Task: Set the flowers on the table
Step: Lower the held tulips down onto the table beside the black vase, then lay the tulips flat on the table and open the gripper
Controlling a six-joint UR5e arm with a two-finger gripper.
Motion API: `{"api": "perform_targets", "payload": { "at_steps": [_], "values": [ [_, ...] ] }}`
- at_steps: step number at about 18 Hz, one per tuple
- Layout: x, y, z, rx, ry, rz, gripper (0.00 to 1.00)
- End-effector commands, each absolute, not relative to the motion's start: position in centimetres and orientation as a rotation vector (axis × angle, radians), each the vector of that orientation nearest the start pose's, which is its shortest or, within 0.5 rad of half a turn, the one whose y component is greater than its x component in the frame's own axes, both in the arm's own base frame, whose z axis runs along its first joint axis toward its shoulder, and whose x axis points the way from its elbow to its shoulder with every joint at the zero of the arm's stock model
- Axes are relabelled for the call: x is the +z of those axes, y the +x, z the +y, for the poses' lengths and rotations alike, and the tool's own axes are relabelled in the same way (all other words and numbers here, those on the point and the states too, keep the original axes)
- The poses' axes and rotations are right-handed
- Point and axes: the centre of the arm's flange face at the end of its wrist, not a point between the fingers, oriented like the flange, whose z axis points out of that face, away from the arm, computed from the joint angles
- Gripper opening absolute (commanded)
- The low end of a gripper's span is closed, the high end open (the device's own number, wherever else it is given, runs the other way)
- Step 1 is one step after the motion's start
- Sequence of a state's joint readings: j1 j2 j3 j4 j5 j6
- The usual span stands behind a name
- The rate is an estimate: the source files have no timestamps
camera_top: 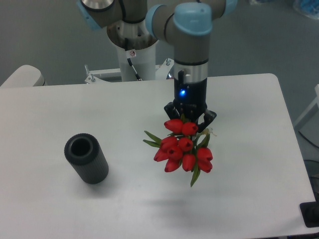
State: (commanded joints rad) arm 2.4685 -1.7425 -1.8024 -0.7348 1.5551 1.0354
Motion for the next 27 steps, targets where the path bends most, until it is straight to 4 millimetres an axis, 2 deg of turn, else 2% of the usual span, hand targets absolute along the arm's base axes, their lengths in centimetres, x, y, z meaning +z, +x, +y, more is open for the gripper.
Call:
{"api": "perform_targets", "payload": {
  "at_steps": [1, 4, 6, 9, 12, 14, 16, 19, 27],
  "values": [
    [37.2, -35.0, 46.6, 0.509, -2.853, 0.227, 0.2],
    [34.2, -35.0, 47.3, 0.606, -3.004, 0.214, 0.2],
    [32.4, -32.4, 49.6, 0.681, -3.068, 0.286, 0.2],
    [28.7, -31.4, 50.8, 0.668, -3.129, 0.213, 0.2],
    [26.2, -30.3, 52.3, 0.727, -3.183, 0.245, 0.2],
    [24.7, -30.3, 52.9, 0.723, -3.208, 0.261, 0.2],
    [24.3, -30.3, 53.1, 0.716, -3.21, 0.258, 0.2],
    [22.6, -30.5, 53.3, 0.696, -3.234, 0.276, 0.2],
    [20.9, -31.3, 54.1, 0.674, -3.253, 0.305, 0.22]
  ]
}}
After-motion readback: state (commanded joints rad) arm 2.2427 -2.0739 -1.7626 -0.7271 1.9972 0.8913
